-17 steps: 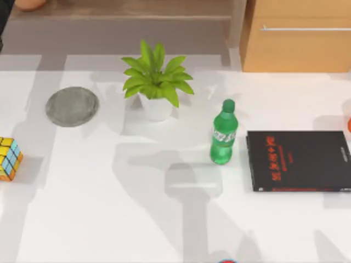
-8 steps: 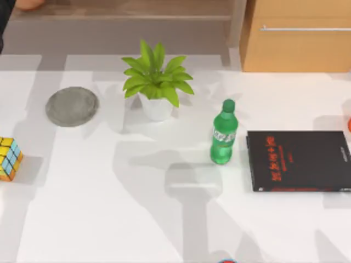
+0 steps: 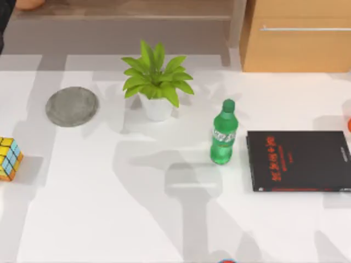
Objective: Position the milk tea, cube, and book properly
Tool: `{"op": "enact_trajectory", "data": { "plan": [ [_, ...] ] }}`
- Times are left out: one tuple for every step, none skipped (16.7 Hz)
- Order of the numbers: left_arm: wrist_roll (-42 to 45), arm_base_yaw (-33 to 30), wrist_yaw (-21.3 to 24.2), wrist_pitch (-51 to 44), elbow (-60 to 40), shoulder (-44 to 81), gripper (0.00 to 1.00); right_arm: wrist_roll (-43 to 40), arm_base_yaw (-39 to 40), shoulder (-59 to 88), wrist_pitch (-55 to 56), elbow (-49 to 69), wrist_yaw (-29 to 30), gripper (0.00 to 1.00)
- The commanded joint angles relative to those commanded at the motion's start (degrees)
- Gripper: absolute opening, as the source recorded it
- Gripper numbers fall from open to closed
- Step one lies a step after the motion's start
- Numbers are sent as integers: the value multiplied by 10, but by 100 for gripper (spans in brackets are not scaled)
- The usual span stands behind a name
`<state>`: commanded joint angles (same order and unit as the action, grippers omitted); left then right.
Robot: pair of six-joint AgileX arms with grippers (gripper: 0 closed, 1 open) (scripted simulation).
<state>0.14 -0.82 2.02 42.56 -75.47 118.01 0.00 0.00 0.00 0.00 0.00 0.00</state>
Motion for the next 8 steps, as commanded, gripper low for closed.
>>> {"op": "enact_trajectory", "data": {
  "plan": [
    [0, 0, 0, 0, 0, 0, 2, 0, 0, 0, 0, 0, 0, 100],
    [0, 0, 0, 0, 0, 0, 0, 0, 0, 0, 0, 0, 0, 100],
    [0, 0, 0, 0, 0, 0, 0, 0, 0, 0, 0, 0, 0, 100],
    [0, 0, 0, 0, 0, 0, 0, 0, 0, 0, 0, 0, 0, 100],
    [0, 0, 0, 0, 0, 0, 0, 0, 0, 0, 0, 0, 0, 100],
    [0, 0, 0, 0, 0, 0, 0, 0, 0, 0, 0, 0, 0, 100],
    [0, 0, 0, 0, 0, 0, 0, 0, 0, 0, 0, 0, 0, 100],
    [0, 0, 0, 0, 0, 0, 0, 0, 0, 0, 0, 0, 0, 100]
  ]
}}
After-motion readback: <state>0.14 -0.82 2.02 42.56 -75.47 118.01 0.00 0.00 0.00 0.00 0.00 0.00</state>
